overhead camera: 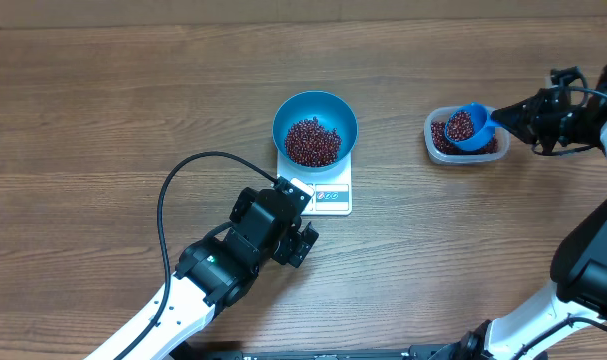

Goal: Scoop item into bowl and weigh 150g on scale
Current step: 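Lift the filled scoop out of the container with the right gripper, then carry the filled scoop over the teal bowl, right gripper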

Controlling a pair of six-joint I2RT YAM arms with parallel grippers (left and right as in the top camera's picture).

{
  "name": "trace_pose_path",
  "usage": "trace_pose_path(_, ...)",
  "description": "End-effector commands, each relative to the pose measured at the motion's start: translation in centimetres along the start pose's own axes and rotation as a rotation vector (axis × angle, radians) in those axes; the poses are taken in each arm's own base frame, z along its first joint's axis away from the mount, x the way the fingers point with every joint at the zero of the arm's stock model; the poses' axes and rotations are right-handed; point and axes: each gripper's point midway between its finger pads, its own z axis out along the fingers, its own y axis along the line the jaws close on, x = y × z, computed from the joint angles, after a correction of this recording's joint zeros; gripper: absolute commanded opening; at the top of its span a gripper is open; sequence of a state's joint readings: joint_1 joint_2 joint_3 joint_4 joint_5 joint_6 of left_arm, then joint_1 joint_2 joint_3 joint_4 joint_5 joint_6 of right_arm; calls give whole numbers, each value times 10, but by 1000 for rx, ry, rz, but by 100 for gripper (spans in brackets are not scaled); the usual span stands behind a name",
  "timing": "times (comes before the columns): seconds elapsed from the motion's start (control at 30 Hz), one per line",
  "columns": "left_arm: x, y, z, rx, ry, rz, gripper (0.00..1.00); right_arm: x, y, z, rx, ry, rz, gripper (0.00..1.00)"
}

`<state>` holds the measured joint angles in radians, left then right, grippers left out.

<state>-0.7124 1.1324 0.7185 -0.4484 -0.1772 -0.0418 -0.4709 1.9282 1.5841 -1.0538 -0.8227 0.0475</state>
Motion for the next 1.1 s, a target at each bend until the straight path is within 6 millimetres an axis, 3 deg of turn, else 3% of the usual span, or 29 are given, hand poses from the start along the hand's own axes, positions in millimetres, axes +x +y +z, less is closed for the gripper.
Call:
trace_pose_path(0.0,3,4,0,-17,1,16,100,-4,14,-10,-110,-12,-27,4)
trace_pose_path(0.27,3,4,0,-17,1,16,100,2,62,-27,-416,2,-72,4)
trace_pose_path(0.57,3,4,0,-17,1,16,99,27,115,-22,-508,67,-161,4)
trace_pose_path(0.93,3,4,0,-17,1,16,99,74,191,6,-553,210,-265,4)
trace_pose_path(1.07,3,4,0,-17,1,16,100,82,212,27,-452,192,-299,4)
